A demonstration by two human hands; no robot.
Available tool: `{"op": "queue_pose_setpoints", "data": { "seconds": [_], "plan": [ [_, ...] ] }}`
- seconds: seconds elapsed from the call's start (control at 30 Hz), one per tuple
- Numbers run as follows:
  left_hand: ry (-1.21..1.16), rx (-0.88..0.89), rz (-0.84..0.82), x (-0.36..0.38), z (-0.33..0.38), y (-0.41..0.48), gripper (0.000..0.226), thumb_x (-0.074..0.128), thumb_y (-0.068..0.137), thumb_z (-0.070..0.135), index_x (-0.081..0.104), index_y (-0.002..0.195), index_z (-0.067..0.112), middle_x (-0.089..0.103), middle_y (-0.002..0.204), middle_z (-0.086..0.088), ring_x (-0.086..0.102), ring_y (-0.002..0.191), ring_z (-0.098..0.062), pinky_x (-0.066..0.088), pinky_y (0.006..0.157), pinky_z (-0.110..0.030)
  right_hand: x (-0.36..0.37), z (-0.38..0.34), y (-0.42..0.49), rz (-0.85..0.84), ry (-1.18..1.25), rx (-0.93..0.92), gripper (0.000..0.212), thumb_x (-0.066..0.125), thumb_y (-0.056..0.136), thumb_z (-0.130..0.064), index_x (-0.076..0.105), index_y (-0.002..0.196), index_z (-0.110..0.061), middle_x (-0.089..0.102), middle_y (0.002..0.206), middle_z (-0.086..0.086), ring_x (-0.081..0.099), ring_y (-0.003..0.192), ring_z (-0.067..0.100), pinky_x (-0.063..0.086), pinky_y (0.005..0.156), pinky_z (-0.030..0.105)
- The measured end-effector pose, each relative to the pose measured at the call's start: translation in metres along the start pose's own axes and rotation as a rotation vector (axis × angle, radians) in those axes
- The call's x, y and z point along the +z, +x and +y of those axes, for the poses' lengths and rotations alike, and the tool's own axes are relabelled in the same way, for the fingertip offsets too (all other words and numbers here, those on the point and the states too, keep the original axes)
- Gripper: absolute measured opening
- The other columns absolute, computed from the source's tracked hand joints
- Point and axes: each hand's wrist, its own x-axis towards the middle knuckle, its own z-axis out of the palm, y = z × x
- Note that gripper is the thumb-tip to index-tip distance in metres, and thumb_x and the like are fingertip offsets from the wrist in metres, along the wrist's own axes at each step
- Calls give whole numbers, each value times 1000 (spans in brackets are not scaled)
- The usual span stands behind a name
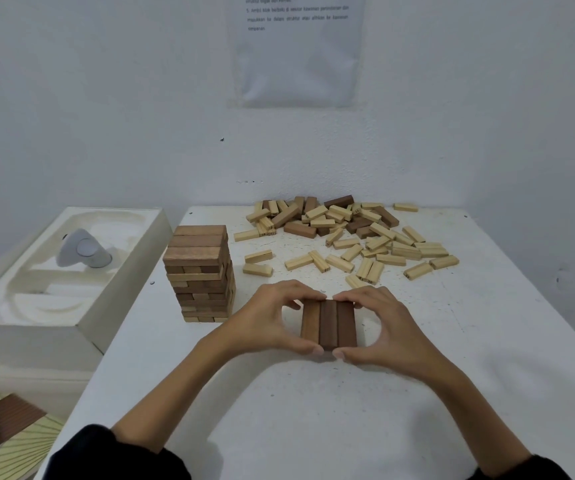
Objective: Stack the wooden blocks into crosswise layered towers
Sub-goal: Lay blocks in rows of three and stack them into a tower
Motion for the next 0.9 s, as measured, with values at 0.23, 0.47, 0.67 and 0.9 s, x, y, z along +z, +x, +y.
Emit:
{"op": "queue_pose_setpoints", "data": {
  "seconds": [0.23,0.47,0.67,0.9],
  "plan": [
    [25,53,74,-19,24,-1,73,79,56,51,57,124,35,58,122,15,49,114,-3,46,88,-18,-27,-29,6,22,-8,-62,69,70,52,-63,54,116,-43,53,112,-23,45,108,1,40,95,40],
    [85,132,141,-57,49,-10,75,76,59,51,51,128,35,57,119,22,51,115,2,42,92,-13,-44,-67,24,33,-13,-150,71,69,52,-65,57,117,-38,56,112,-21,48,105,2,42,91,29],
    [126,102,178,-106,49,-13,78,77,54,51,54,125,28,65,112,10,57,111,-3,47,94,-24,-36,-102,61,38,-51,-196,71,77,54,-57,60,119,-31,58,110,-13,49,101,5,39,86,19],
    [184,-14,171,-158,23,-27,80,76,53,52,54,126,29,64,113,12,56,110,0,44,97,-22,-4,-131,110,-15,-36,-190,67,82,61,-46,58,121,-29,56,112,-8,48,105,10,44,92,33]
  ]
}}
